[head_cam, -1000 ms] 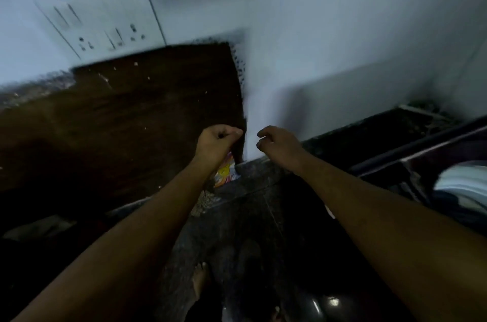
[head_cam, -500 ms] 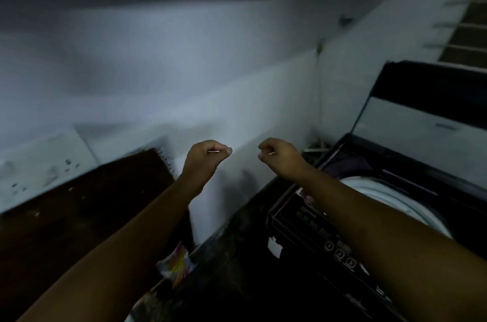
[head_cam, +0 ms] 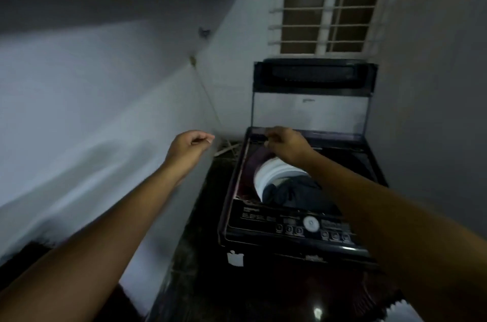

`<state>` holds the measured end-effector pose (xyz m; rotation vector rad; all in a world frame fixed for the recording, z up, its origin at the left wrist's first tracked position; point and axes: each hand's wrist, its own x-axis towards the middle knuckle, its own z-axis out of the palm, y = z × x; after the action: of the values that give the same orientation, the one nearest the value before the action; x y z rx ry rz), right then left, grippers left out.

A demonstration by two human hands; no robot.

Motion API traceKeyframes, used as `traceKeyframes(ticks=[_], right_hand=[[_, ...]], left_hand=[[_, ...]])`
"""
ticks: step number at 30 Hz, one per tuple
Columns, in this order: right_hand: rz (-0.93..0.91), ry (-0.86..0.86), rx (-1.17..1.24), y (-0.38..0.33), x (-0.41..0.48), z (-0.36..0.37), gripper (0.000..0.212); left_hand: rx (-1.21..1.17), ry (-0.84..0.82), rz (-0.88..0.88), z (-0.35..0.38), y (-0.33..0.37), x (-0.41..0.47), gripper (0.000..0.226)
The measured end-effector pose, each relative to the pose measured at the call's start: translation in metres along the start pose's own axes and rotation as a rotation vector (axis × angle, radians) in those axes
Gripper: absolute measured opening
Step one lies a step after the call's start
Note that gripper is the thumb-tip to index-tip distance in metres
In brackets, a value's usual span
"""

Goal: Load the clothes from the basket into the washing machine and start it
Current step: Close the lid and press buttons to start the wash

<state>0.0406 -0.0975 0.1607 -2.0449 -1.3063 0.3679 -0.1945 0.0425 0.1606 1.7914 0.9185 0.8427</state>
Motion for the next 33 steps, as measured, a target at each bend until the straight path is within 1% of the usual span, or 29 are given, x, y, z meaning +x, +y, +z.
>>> traceKeyframes(ticks=[3,6,11,13,19,27,31,33], right_hand=[[0.082,0.076,-0.025,0.02,-0.015,-0.03,0.03],[0.148,0.142,-0.029,0.04,-0.031,-0.061,0.032],[0.24,0.215,-0.104,0.077,-0.03,-0.102,0.036],[0.248,0.224,-0.109,0.09,-0.021,-0.114,0.038],[0.218,0.206,-0.093,0.121,0.035,-0.15,0.041],[0.099,0.184,-0.212,0.15,0.141,-0.198,0.046],[0.001,0.176,-0.295,0.169,0.196,-0.218,0.042],[-0.052,0.172,-0.374,0.18,0.219,-0.224,0.046]], left_hand=[[-0.015,-0.094,0.037,0.026,0.01,0.02,0.016],[-0.032,-0.165,0.045,0.053,0.021,0.04,0.013],[-0.038,-0.225,0.1,0.097,0.039,0.071,0.011],[-0.031,-0.248,0.121,0.113,0.044,0.086,0.011],[0.025,-0.268,0.19,0.158,0.064,0.145,0.008],[0.2,-0.211,0.32,0.209,0.098,0.232,0.013],[0.318,-0.187,0.393,0.238,0.105,0.28,0.024],[0.433,-0.183,0.46,0.252,0.107,0.302,0.036]])
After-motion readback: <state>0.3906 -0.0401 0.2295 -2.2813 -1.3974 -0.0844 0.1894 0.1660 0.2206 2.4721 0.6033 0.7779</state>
